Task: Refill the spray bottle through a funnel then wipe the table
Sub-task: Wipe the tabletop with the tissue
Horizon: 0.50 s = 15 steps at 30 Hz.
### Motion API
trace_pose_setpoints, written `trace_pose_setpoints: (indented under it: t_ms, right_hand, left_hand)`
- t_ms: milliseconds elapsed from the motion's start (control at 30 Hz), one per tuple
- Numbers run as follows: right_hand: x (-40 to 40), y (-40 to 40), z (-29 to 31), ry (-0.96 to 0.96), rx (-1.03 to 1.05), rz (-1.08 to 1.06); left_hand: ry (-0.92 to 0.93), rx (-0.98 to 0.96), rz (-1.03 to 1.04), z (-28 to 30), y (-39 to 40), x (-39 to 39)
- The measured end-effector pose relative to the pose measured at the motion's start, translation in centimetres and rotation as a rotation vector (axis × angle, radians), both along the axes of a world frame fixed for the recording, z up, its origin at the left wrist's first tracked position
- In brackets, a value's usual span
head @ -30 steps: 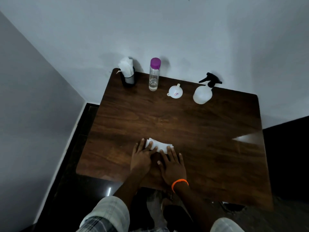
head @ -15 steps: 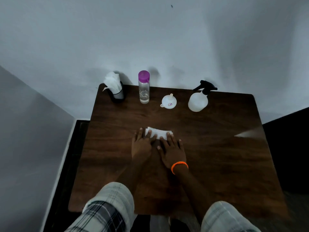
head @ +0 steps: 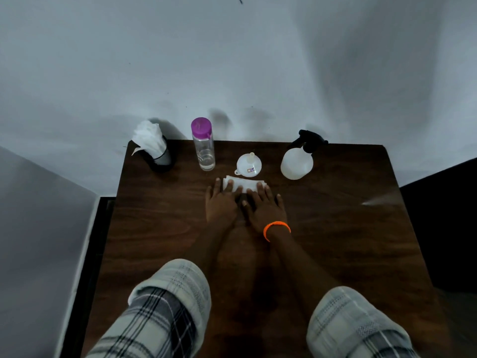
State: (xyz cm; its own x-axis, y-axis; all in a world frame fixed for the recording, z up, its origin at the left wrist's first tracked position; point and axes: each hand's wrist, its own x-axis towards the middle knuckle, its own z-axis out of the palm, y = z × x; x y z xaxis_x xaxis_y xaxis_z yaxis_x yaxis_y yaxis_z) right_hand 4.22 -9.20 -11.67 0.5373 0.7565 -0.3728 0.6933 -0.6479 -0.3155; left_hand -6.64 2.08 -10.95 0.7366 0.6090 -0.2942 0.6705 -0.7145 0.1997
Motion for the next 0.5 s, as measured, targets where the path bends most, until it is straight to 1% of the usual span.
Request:
trace_pose_setpoints:
  t_ms: [167,300,500]
  right_hand:
    - [1.3,-1.2,-0.1,-0.009,-0.001,0.0]
    - [1.6,-3.0,0.2,0.01,-0.019,-0.015]
    - [-0.2,-6.7,0.7,0.024,-0.075,-0.014]
  left_hand:
    - [-0.015,-0.034,-0.009,-0.2,-1.0,1.5]
    - [-0.001,-0.042,-0.057,-0.3,-2.6,1.9]
    - [-0.004,-0.069,-0.01,0.3,-6.7,0.7]
